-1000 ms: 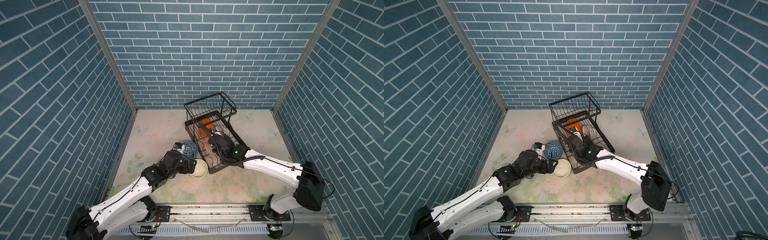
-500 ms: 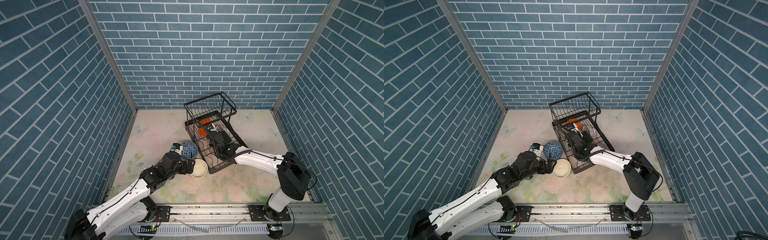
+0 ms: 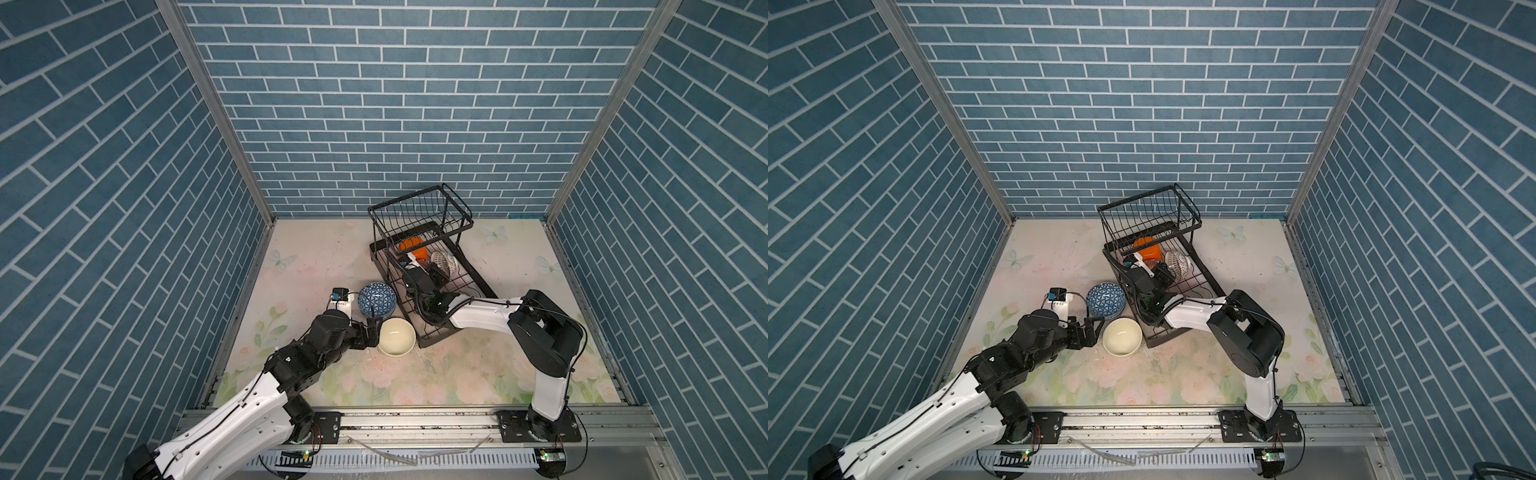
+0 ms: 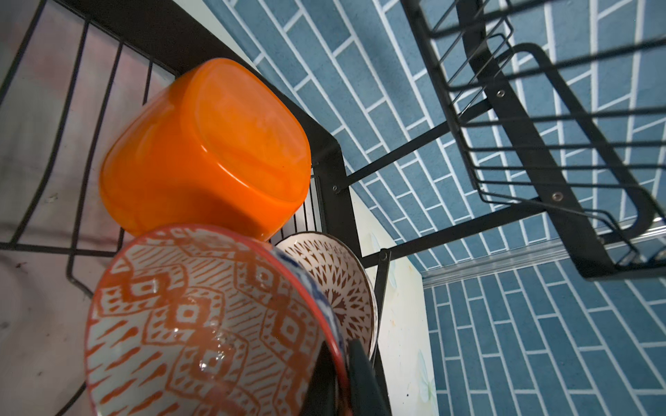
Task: Load the bowls into the dish rack
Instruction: 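Lower the orange-patterned bowl into the rack slots beside the white bowl with the right gripper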
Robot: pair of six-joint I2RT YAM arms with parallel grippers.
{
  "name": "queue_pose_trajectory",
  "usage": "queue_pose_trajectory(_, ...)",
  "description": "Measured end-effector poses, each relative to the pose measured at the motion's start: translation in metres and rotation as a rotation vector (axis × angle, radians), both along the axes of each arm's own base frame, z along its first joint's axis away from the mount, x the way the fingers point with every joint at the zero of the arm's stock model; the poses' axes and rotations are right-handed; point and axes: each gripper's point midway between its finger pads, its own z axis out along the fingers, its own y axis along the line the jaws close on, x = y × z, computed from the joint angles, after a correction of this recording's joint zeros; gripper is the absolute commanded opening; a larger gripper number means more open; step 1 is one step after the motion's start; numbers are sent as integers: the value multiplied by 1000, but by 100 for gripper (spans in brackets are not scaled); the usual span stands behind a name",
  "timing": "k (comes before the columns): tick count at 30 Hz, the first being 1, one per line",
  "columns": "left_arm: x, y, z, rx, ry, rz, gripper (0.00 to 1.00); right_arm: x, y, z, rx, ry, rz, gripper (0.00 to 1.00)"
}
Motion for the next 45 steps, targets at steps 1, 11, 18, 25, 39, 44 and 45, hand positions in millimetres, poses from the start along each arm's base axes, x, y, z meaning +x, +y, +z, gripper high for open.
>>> queue_pose_trajectory(1,0,1,0,2,0,3,100,2,1,0,-12,-10,2,0)
queue_pose_trajectory(11,0,3,-8,29,21,8,100,18,-5,14,-40,-90,-25,0)
queue_pose_trajectory(18,0,3,-10,34,28,8,100,26,-9,8,-88,-109,-43,0)
queue_pose_trajectory(25,0,3,-10,37,28,7,100,28,-8,-3,-114,-104,-45,0)
queue_pose_trajectory(39,0,3,-11,40,31,7,100,22,-3,-15,-98,-87,-48,0)
queue_pose_trajectory(44,0,3,-11,41,29,10,100,20,-4,-16,-44,-74,-71,10)
queue_pose_trajectory(45,0,3,-11,42,29,11,100,20,-5,-16,-34,-72,-73,11)
